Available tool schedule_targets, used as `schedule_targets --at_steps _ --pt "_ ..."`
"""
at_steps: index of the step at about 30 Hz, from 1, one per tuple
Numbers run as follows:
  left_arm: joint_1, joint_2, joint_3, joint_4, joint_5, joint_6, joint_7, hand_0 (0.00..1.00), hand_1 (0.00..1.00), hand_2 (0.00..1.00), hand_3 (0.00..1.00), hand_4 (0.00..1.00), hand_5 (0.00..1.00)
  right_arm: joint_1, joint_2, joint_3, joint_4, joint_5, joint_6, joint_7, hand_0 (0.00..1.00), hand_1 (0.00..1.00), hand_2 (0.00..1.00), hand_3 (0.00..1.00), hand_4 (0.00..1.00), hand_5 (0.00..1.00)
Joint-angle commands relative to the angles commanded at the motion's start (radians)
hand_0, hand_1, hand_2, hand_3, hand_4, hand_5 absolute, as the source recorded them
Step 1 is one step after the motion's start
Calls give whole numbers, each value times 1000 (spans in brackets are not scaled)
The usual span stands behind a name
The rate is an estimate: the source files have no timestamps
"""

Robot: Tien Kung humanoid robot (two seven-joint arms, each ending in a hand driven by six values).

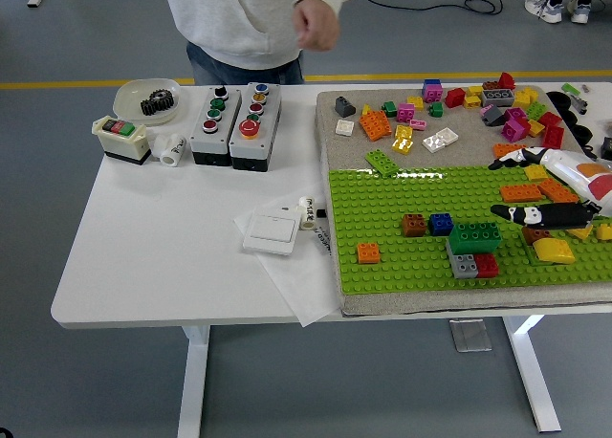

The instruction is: Pick up the brick,pile it on top of brick,press brick,pick up the brick,pile it on top of brick,press brick

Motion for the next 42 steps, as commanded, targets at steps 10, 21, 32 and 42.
schedule_targets --at_steps 10,21,32,42 --pt "7 -1 3 5 -10 3 -10 759 756 763 598 664 596 40 60 46 -100 355 140 -121 875 833 860 857 998 847" --pt "25 -6 22 7 -42 7 -26 756 753 759 597 664 596 61 129 80 -154 749 269 -299 887 836 855 853 998 935" --pt "33 -12 20 6 -36 -3 -35 753 751 753 598 661 594 90 146 74 -169 999 262 -333 904 841 855 856 998 989" --pt "35 -8 16 -4 -2 -30 -26 750 749 754 598 663 597 55 149 124 -180 1011 309 -325 891 830 847 847 998 998"
